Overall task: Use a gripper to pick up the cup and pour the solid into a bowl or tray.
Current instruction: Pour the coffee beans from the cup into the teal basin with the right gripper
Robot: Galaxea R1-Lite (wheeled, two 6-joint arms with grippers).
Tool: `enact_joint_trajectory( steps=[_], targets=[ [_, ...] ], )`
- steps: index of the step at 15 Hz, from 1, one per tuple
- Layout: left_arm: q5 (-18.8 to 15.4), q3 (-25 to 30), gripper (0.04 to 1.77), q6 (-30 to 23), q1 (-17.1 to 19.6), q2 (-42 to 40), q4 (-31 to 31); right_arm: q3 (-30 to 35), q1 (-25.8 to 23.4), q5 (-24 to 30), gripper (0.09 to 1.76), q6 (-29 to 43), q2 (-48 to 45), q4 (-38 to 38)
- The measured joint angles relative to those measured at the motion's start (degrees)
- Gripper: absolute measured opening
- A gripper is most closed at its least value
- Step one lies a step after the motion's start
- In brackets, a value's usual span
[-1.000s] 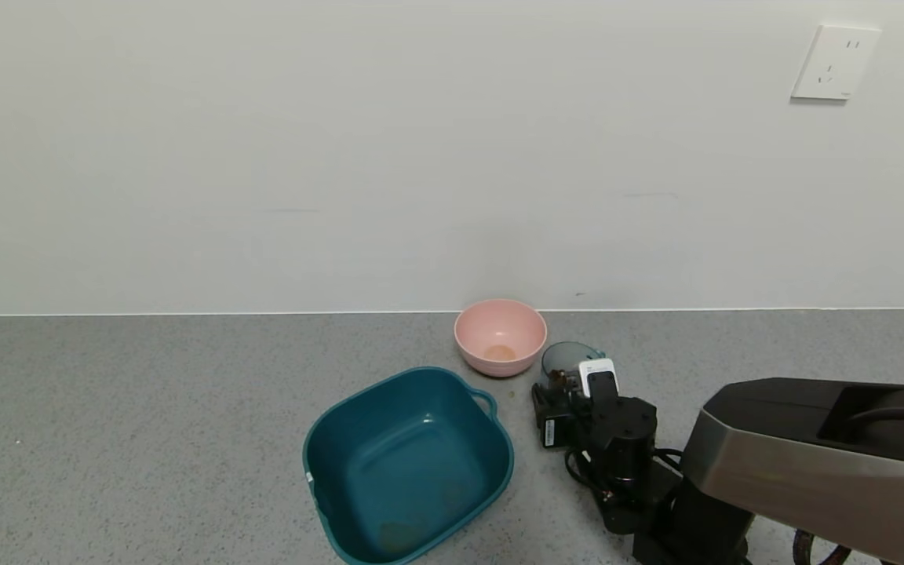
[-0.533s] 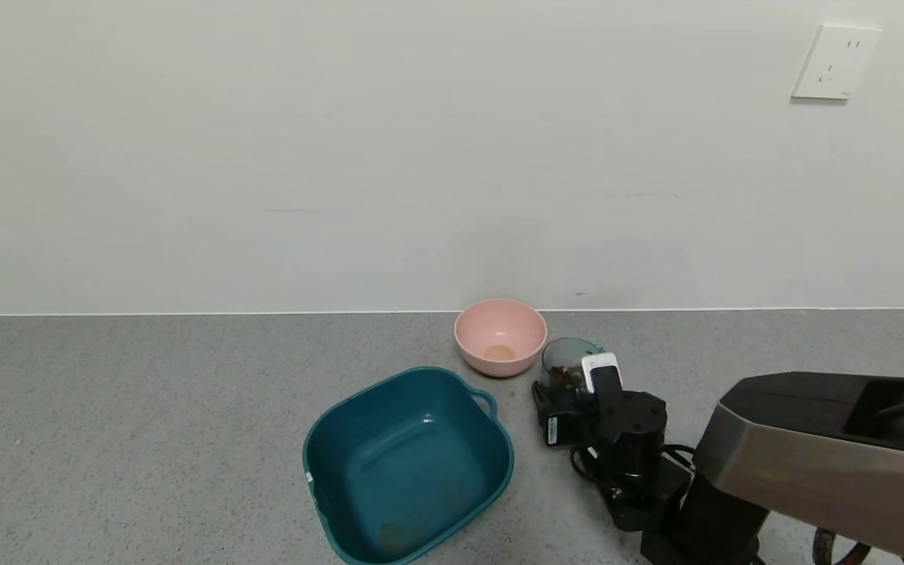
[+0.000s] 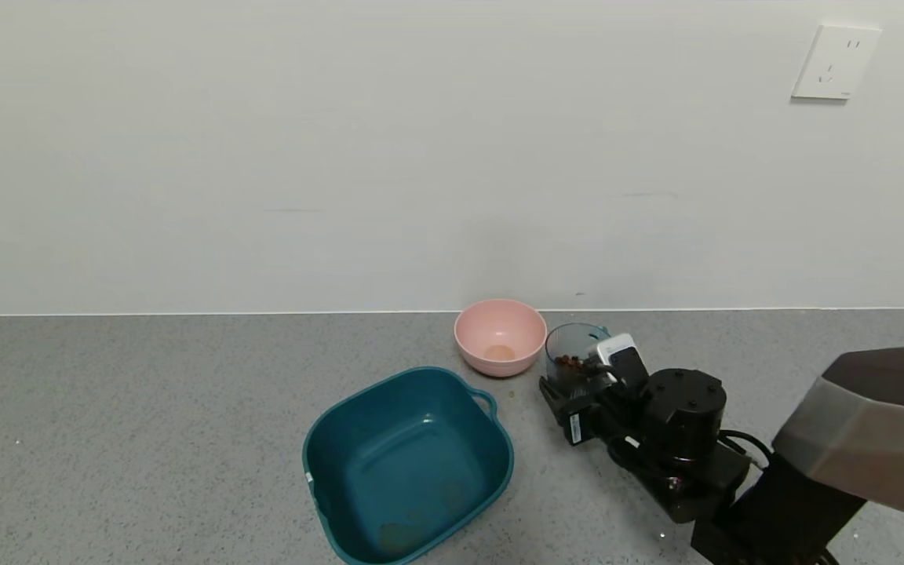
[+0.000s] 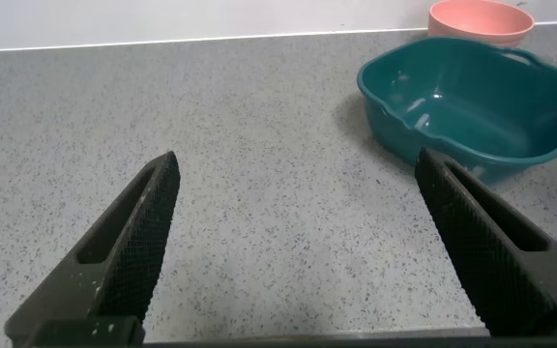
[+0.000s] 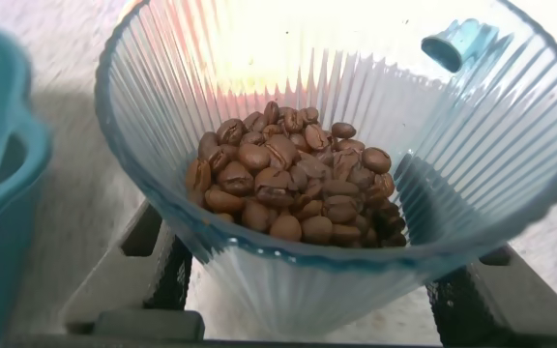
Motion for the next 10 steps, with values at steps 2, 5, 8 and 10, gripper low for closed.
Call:
enact_joint_trajectory(
  steps=[2, 5, 8, 10],
  targets=[
    [0.0, 0.0, 1.75, 0.0, 0.0, 0.0, 0.0, 0.63, -0.41, 2.16, 1.36, -2.8, -2.71, 2.69],
    [0.0, 0.0, 1.75, 0.0, 0.0, 0.0, 0.0, 0.33, -0.51, 4.06, 1.36, -6.03, -7.17, 11.54],
    [0.0, 0.0, 1.75, 0.0, 0.0, 0.0, 0.0, -2.16, 0.12, 4.3, 1.36, -12.3, -10.4, 17.44],
    [0.0, 0.0, 1.75, 0.0, 0.0, 0.0, 0.0, -3.78, 0.52, 4.85, 1.35, -17.53, -11.89, 21.22]
  ],
)
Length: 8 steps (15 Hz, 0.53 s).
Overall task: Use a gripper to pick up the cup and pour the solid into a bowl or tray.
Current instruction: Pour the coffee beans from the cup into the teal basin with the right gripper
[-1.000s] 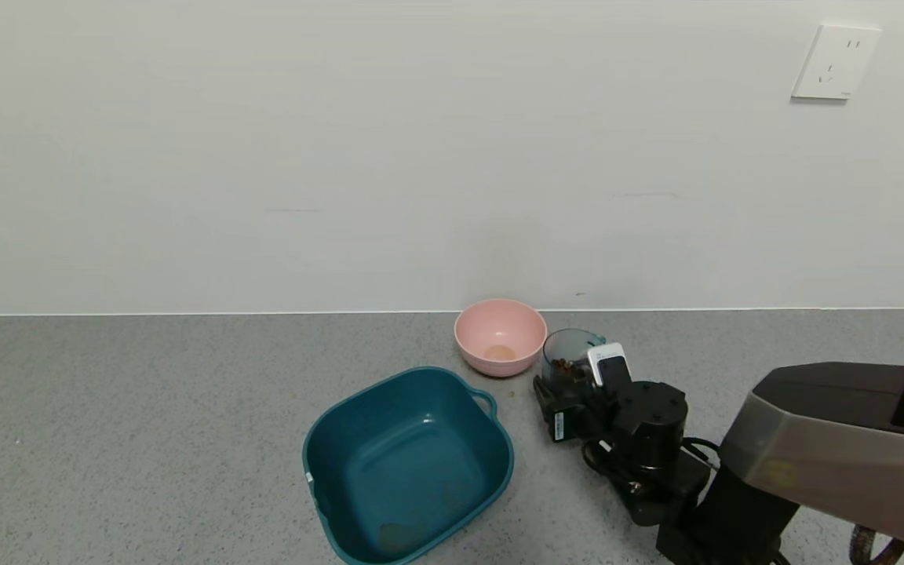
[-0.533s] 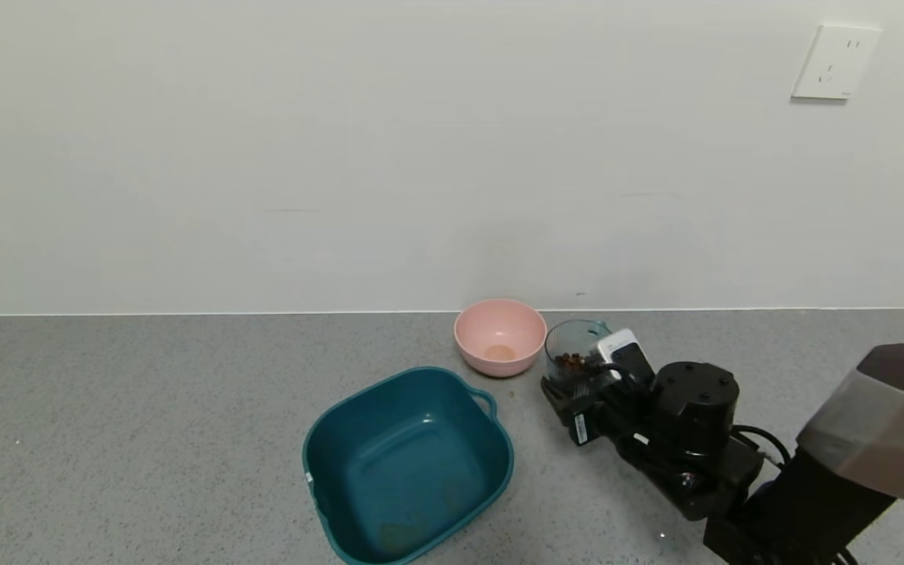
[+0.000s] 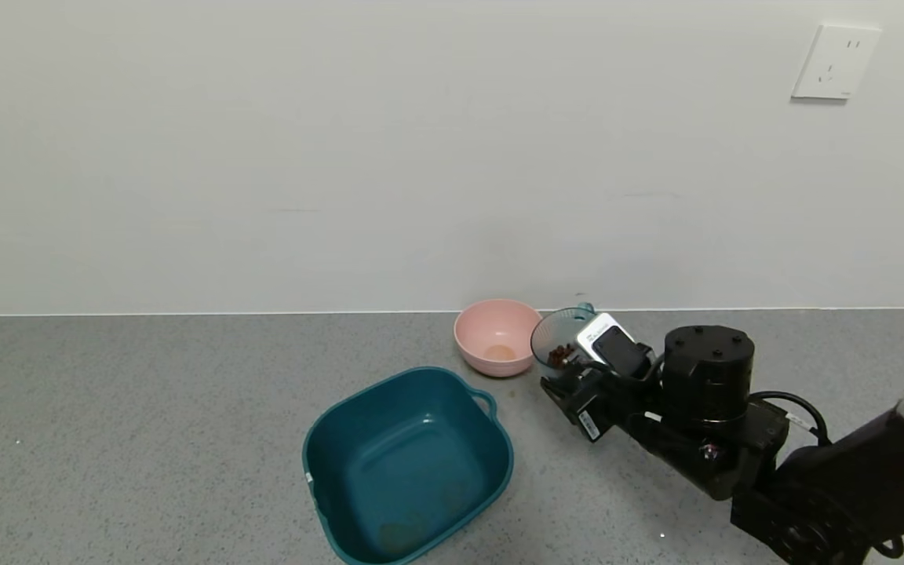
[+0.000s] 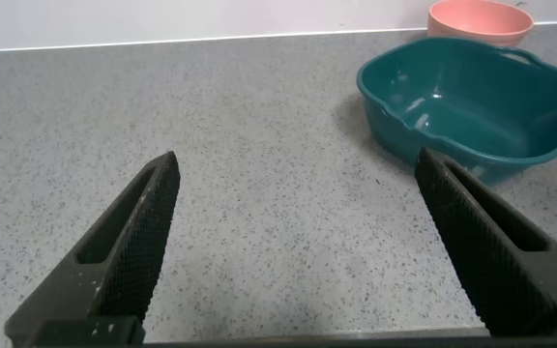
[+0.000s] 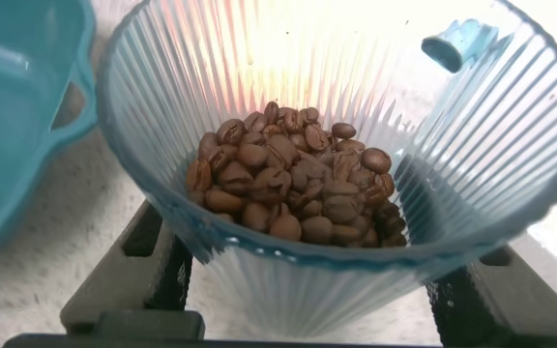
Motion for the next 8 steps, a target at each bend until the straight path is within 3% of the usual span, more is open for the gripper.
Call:
enact_joint_trajectory(
  steps=[5, 8],
  targets=[
    [0.0, 0.0, 1.75, 0.0, 0.0, 0.0, 0.0, -5.22, 1.66, -0.38, 1.35, -8.66, -2.84, 11.22],
    [0.0, 0.0, 1.75, 0.0, 0.0, 0.0, 0.0, -9.37, 3.51, -3.63, 1.35, -12.85, -3.17, 17.91]
  ],
)
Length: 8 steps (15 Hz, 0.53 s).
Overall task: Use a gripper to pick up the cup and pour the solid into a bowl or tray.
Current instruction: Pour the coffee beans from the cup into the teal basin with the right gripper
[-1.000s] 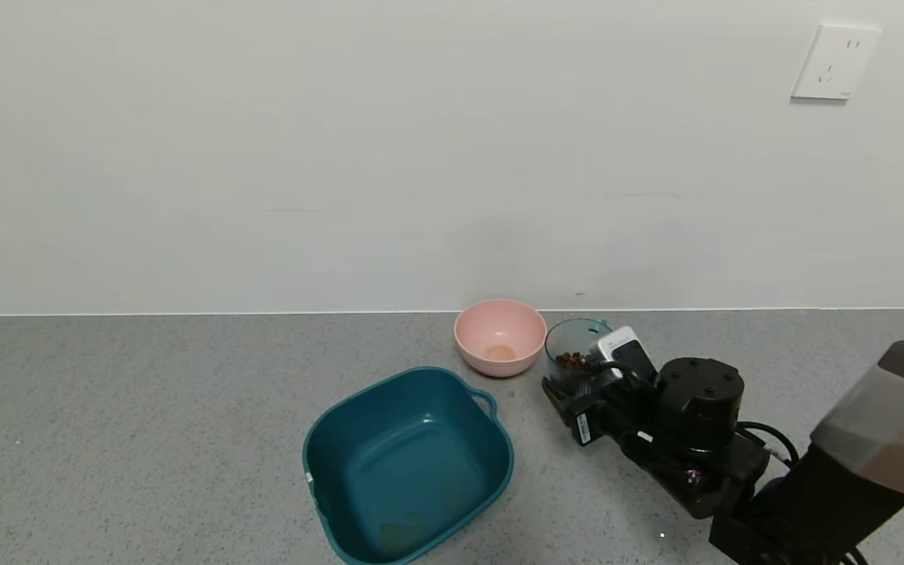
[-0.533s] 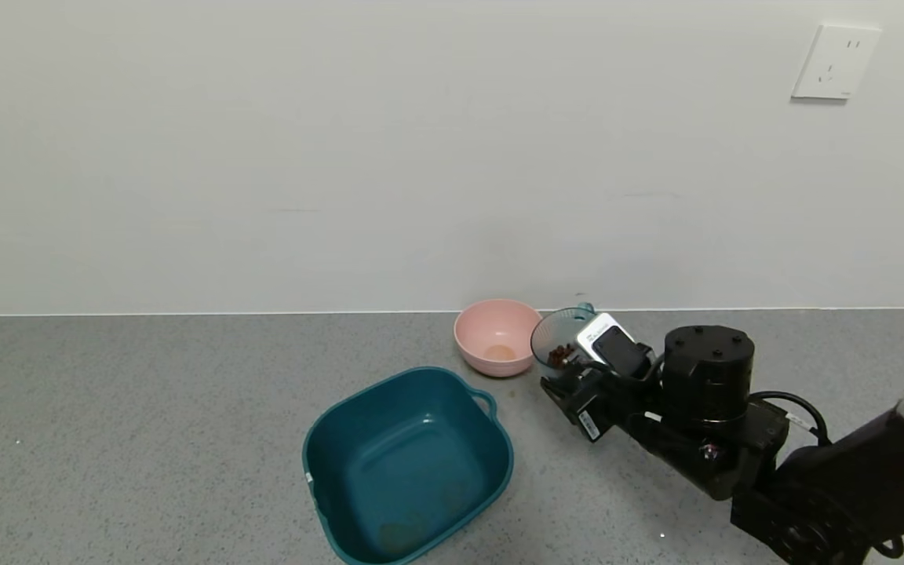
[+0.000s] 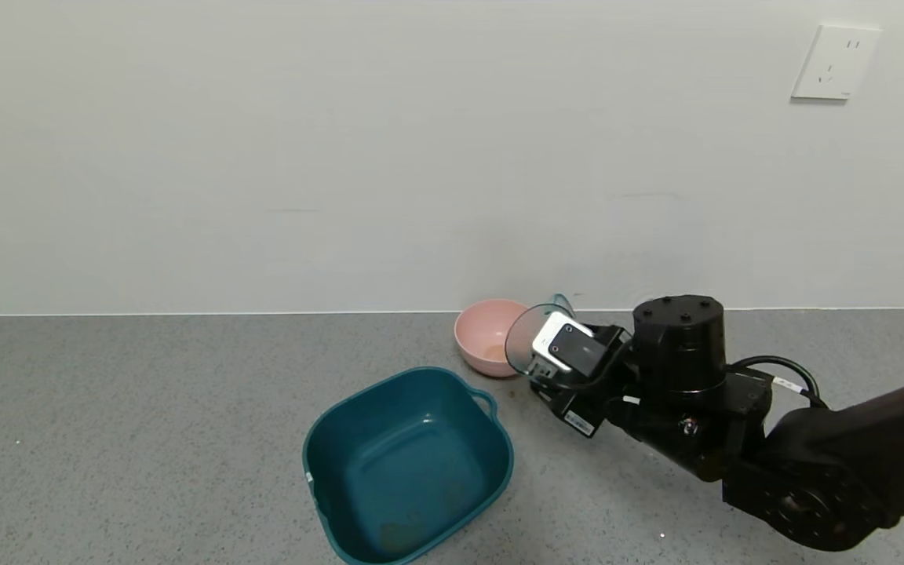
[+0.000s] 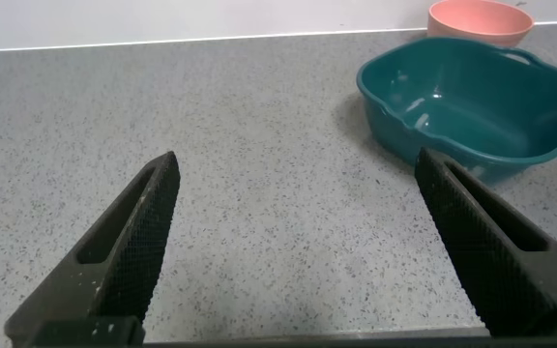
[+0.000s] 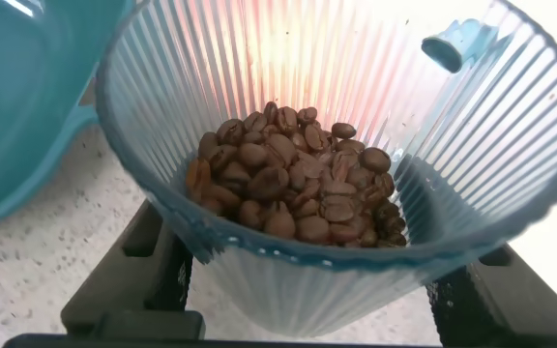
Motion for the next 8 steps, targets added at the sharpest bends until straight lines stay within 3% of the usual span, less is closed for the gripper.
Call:
enact_joint_trajectory(
  steps=[8],
  targets=[
    [0.0, 0.0, 1.75, 0.0, -0.02, 0.0, 0.0, -12.46, 3.68, -7.95, 1.35, -8.29, 3.06, 14.25]
  ],
)
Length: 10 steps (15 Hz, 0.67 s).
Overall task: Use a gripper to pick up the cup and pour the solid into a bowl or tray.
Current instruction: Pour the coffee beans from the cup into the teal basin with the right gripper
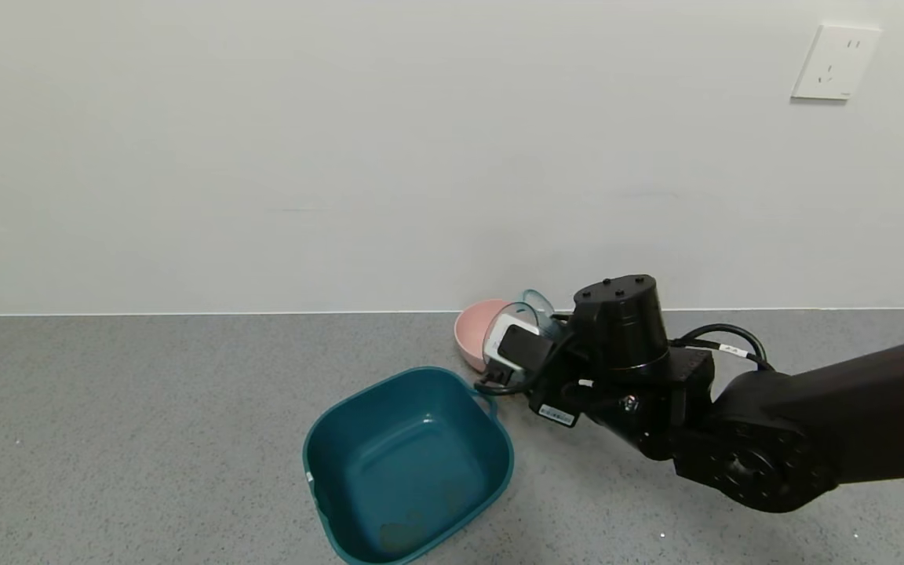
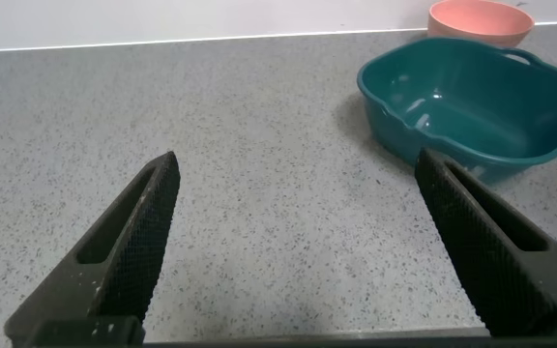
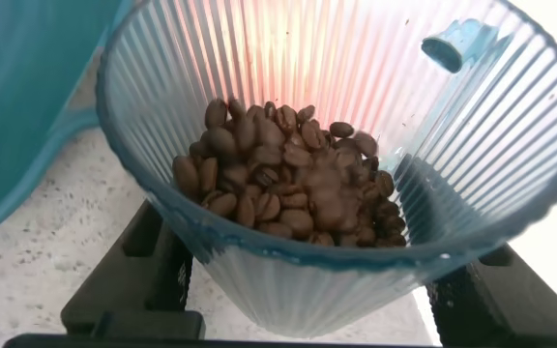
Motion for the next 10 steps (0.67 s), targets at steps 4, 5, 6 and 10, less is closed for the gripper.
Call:
enact_joint_trajectory(
  steps=[4, 5, 6, 10],
  targets=[
    [0.0, 0.0, 1.75, 0.0, 0.02, 0.0, 0.0, -2.9, 1.68, -3.0, 1.35, -5.55, 1.82, 2.34],
    [0.0, 0.0, 1.75, 0.0, 0.02, 0.0, 0.0, -3.32, 2.16, -3.57, 1.35, -7.19, 2.23, 2.49],
    [0.0, 0.0, 1.75, 0.0, 0.02, 0.0, 0.0, -3.64, 2.62, -4.18, 1.35, -8.69, 2.57, 2.45],
    [0.0, 0.0, 1.75, 0.0, 0.02, 0.0, 0.0, -5.44, 4.17, -7.19, 1.35, -14.45, 4.0, 2.01]
  ],
)
